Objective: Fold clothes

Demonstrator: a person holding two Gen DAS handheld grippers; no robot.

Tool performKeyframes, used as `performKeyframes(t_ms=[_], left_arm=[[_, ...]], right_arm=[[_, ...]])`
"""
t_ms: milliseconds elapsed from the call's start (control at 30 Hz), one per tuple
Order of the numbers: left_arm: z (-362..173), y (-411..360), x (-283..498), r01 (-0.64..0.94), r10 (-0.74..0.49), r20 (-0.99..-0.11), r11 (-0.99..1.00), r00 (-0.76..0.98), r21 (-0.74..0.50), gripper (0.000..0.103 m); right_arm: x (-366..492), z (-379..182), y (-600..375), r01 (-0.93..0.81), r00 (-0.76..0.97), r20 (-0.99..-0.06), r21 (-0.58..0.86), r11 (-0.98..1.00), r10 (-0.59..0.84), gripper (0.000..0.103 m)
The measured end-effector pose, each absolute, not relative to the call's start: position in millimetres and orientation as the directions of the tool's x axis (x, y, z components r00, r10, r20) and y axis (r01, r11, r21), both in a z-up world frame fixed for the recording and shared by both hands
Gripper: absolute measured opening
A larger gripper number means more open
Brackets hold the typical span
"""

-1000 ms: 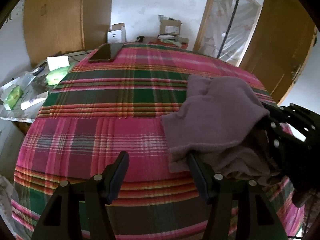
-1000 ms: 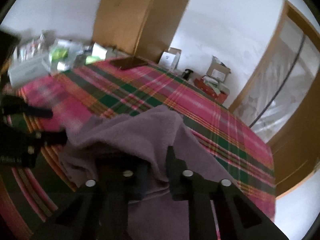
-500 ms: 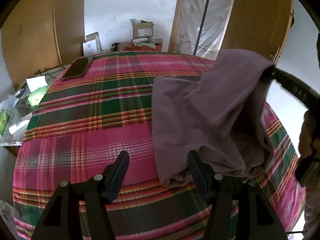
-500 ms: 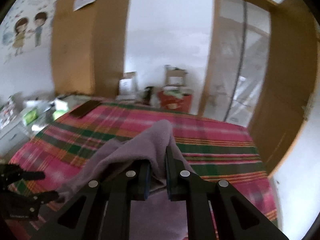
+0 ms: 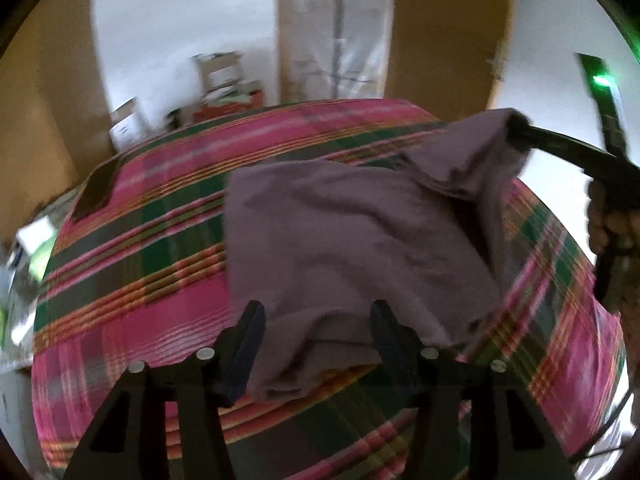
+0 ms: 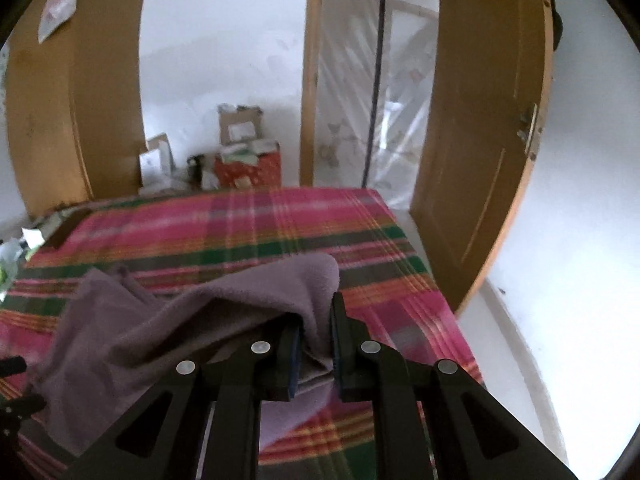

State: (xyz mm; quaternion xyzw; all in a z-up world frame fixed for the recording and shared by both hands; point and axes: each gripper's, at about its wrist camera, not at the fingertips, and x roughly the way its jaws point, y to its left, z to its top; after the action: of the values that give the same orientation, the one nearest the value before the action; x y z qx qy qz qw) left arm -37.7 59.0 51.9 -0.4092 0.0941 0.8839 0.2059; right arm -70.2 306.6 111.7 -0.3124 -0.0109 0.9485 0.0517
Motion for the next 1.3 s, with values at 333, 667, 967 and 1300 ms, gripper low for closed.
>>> performKeyframes(t_ms=[333,667,967,1300], left_arm=[[45,94,-15,-0.599,0.267,-0.776,-0.781,-0.572,0.173,0.055],[26,111,-8,-0.663,0.247,-0.795,-0.708,-0.554,0.242,0.055],[31,90,-22,-0.613,0.289,-0.795,-0.78,-0.534,0.129,0.023],[49,67,-27,-0.524,0.342,-0.753,-0.851,-0.563,0.005,0.018]], right_arm=[[-37,104,319,-0.065,-0.783,-0.619,-0.022,-0.998,0.065,0.021],[-4,106,267,0.258,-0.777,-0.574,0.084,-0.962,-0.258,0.022],[-18,67,215,0.406,-0.655,-0.685,0.036,-0.913,-0.319,0.022],[-5,42,243,0.275,-0.631,-0.758,-0.02,-0.961,-0.165,0.022]])
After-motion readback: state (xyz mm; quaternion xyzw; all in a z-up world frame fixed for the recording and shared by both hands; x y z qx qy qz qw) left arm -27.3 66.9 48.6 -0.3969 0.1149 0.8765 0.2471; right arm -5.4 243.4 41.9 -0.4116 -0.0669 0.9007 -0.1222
